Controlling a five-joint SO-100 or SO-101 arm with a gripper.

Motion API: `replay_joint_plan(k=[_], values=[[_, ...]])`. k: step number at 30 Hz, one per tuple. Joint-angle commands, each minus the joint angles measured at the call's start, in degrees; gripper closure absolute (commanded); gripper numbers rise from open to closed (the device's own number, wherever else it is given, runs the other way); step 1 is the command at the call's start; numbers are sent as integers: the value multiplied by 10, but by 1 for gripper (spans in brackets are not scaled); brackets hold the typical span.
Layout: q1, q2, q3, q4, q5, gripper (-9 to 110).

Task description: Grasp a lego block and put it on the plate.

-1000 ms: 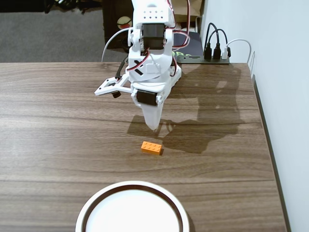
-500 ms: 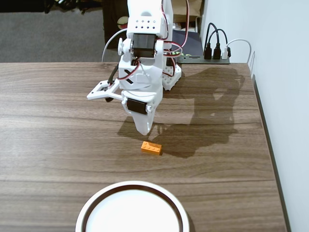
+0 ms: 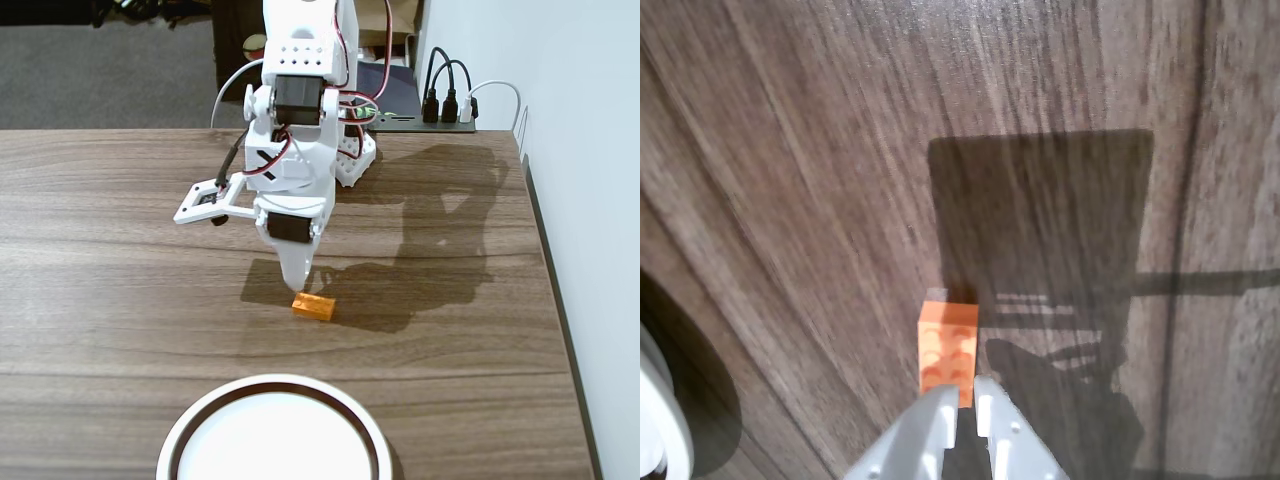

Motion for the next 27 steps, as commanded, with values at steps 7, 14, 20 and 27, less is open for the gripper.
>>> replay_joint_plan(k=[7, 14, 20, 27], values=[[-4, -13, -25, -4, 13, 86], [-25, -37, -26, -4, 43, 86], [-34, -60, -30, -21, 49, 86], [-39, -82, -33, -39, 49, 86]])
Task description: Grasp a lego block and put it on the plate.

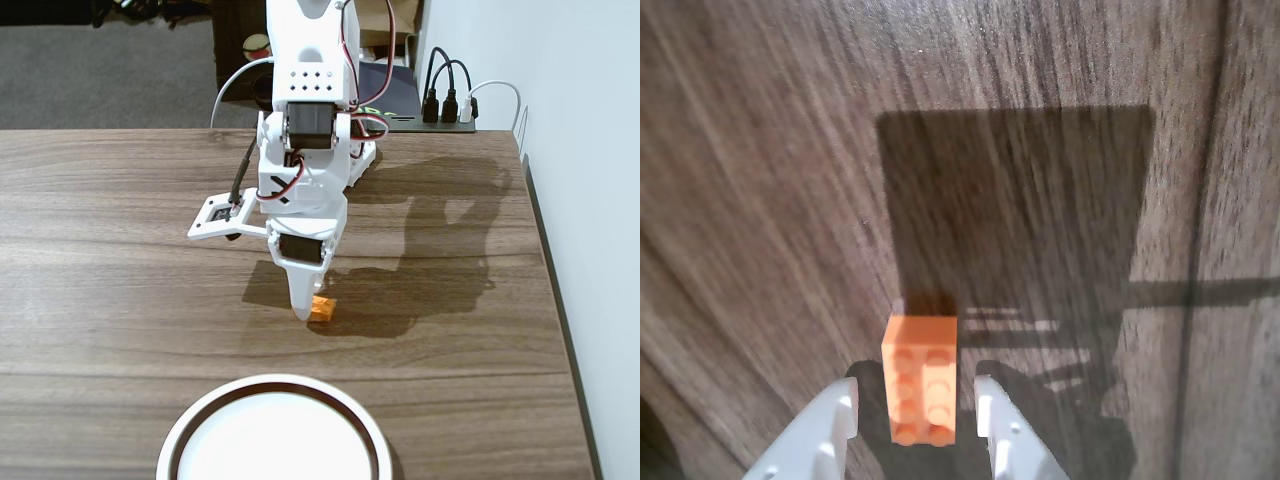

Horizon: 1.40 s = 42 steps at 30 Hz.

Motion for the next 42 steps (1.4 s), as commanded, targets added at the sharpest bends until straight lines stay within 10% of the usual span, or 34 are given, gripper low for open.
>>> replay_joint_plan(k=[1, 42], values=[[-5, -4, -23, -9, 4, 86], [-13, -2, -12, -36, 0, 95]])
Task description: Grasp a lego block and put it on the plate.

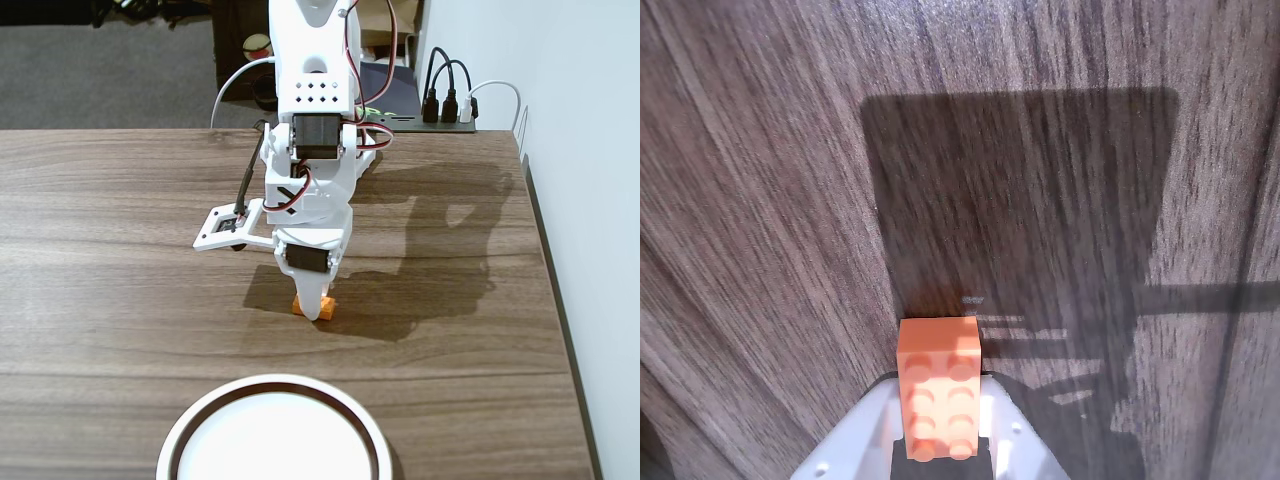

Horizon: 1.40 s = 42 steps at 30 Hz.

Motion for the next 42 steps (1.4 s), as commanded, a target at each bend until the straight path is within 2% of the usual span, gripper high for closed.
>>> replay_joint_plan(k=[1, 10, 17, 21, 29, 42], values=[[5, 38, -10, -4, -15, 95], [48, 126, -30, -45, -124, 95], [69, 113, -59, -181, -205, 95], [65, 66, -116, -215, -225, 95], [37, -45, -245, -206, -228, 95], [20, -190, -392, -82, -188, 95]])
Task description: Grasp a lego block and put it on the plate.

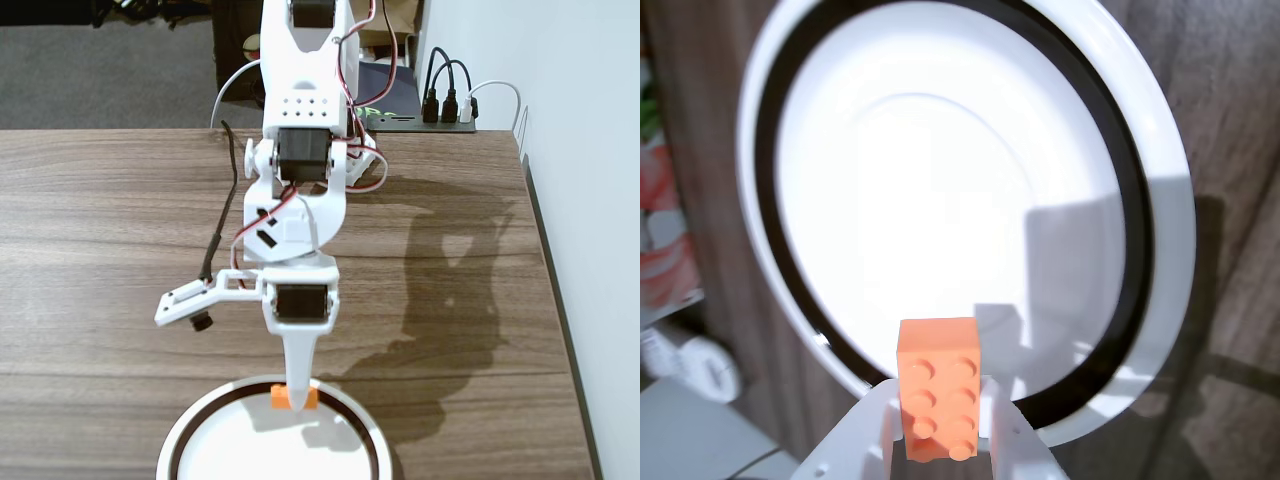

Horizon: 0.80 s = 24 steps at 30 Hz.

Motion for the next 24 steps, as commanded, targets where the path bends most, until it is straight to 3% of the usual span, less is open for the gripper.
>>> replay_joint_plan(k=[1, 24], values=[[3, -8, -48, 34, 7, 95], [28, -114, -141, 90, 37, 95]])
